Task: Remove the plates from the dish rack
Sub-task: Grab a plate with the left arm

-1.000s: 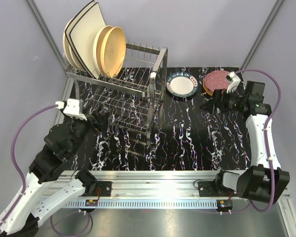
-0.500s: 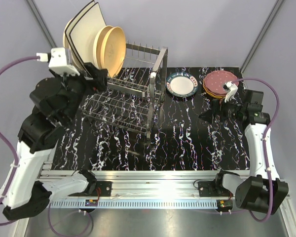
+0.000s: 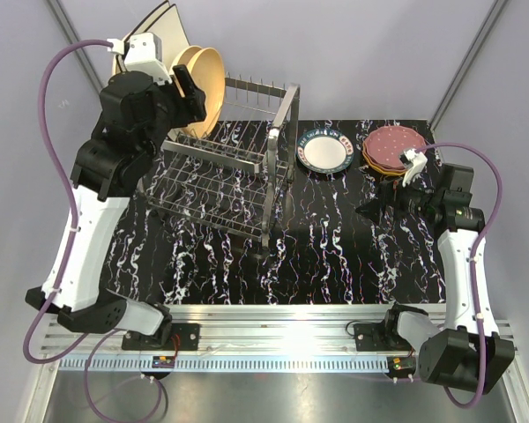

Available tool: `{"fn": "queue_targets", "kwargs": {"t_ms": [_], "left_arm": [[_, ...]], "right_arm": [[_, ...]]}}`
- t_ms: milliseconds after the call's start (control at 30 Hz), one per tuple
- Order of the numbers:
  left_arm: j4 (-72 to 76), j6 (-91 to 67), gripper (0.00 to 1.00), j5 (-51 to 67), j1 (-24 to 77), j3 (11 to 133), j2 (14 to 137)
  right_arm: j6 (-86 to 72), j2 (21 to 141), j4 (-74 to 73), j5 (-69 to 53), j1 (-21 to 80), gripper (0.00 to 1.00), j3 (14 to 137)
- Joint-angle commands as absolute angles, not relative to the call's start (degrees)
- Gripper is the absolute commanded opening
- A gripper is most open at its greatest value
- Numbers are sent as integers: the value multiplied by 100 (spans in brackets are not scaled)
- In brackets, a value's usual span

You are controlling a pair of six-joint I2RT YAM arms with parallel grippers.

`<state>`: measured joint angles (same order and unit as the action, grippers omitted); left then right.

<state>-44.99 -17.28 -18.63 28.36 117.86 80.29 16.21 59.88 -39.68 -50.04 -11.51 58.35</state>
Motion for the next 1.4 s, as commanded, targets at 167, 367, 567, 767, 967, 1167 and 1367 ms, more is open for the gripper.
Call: {"fn": "queue_targets", "kwargs": {"t_ms": [167,367,567,767,967,1167,1367], "left_arm": [[-4351,-1617,63,-1582,2549,11918,8121],[-4166,-1503,56,-1450,2391,11707,8218],[-3718,-1214,44,-1433,2347,11321,8174],[-3323,-582,34,-1792,2347,11031,8183],[-2471,314,32,-2232,2355,10389,7990],[-1557,1079,32,-2171,2364,9757,7805],[-194,2003,20,-2294,2531,9027,7462]], "right_arm": [[1705,5915,-3753,-4913,-1151,100,5818],[1696,5941,-3744,-4896,-1151,100,5818],[1679,5941,-3735,-4860,-1160,100,5827],[1688,5933,-3735,-4860,-1160,100,5818],[1688,5950,-3744,-4887,-1160,100,5818],[1696,5959,-3770,-4896,-1160,100,5836],[1696,5950,-3770,-4896,-1160,100,5836]]}}
